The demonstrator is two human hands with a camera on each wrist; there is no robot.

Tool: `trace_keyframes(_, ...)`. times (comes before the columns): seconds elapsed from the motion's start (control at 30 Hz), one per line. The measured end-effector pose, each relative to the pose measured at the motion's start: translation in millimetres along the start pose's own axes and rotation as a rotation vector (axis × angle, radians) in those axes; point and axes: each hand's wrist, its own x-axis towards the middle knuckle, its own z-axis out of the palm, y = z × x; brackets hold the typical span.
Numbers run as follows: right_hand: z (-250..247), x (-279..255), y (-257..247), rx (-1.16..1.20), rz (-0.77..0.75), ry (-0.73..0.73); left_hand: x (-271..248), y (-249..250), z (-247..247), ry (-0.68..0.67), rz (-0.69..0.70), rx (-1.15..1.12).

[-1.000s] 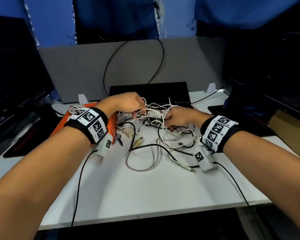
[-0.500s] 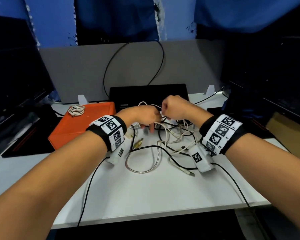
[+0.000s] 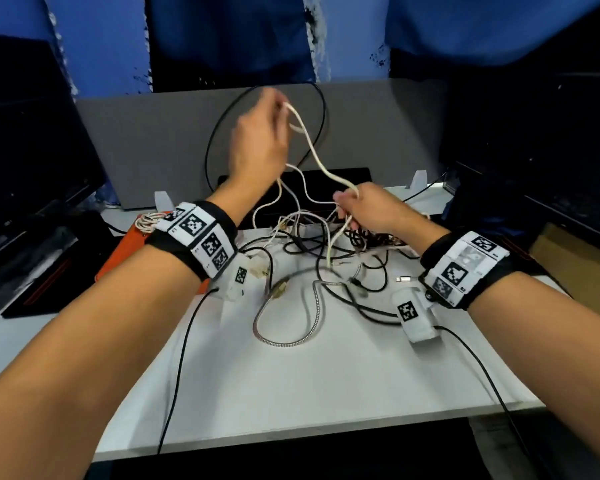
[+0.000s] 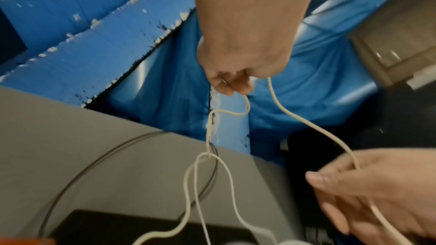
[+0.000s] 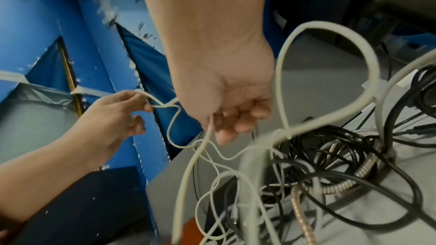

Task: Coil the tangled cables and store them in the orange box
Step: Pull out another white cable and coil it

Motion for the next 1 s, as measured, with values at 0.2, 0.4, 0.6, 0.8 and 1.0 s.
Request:
trace_keyframes(0.2, -24.7, -2.2, -0.2, 0.088, -0.008, 0.151, 24.2, 13.5, -36.1, 0.310, -0.046, -0.331)
trace_keyframes(0.4, -24.3, 3.3, -5.1, 0.097, -0.020, 0.090, 20.6, 39.8, -51.1, 0.112, 0.046, -0.426)
trace_keyframes(0.6, -32.2, -7.2, -68.8, 0.408, -0.326, 0.124, 10.1, 77.4, -48.3, -0.270, 0.210, -0.495)
trace_keyframes(0.8, -41.9, -9.7, -98.7, 0.482, -0.368, 0.265, 4.9, 86.1, -53.3, -0.387, 0.152, -0.741)
trace_keyframes(1.0, -47.1, -8.1, -95.3, 0.771, -0.344, 0.189, -9.2, 40.5, -26.6, -0.199, -0.097, -0.464)
